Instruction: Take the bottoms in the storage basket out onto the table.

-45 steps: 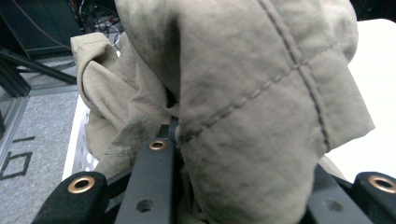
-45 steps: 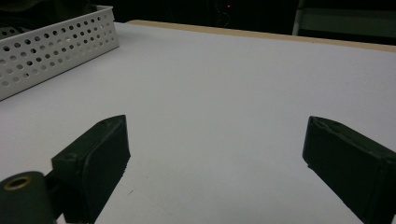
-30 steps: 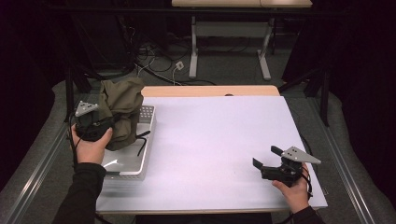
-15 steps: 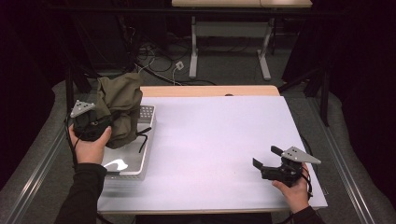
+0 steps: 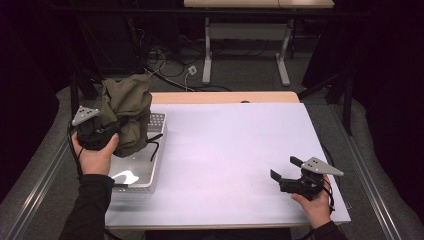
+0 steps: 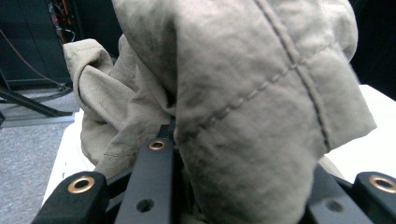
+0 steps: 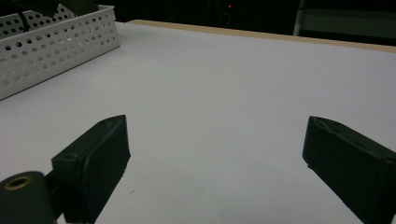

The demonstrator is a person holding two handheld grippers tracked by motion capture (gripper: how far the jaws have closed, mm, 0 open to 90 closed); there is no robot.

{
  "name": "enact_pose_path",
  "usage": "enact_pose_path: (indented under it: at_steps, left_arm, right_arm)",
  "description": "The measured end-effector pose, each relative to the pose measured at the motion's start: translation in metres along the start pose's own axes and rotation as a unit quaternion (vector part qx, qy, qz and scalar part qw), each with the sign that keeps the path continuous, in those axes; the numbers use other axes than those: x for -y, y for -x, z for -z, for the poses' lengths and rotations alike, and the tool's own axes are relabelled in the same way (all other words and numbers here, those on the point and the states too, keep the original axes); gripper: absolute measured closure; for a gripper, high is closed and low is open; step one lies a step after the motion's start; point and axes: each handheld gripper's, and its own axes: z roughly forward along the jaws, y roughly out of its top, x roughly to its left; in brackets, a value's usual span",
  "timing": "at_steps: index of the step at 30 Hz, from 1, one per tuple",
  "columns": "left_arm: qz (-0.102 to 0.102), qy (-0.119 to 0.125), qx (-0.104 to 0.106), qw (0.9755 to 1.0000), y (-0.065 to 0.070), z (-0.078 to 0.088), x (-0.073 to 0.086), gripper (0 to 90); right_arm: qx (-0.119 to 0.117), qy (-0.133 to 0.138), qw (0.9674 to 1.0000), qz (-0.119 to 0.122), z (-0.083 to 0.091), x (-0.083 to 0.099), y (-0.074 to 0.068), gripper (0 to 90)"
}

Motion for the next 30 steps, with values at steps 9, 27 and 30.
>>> enact_pose_path:
  at_steps: [9,27,30]
  left_arm:
    - [0.001,0.011,0.007,0.9999,0.004,0.001,-0.003,71.3]
    - [0.005,0.022,0.028,0.9993,0.018,-0.006,-0.003,71.3]
    - [0.004,0.022,0.032,0.9992,0.021,-0.008,-0.002,71.3]
  right_arm:
    - [0.000,-0.001,1.0000,0.000,0.000,0.000,0.000,7.3]
    - [0.000,0.000,1.0000,0.000,0.001,0.000,0.000,7.3]
    - [0.001,0.000,1.0000,0.000,0.001,0.000,0.000,7.3]
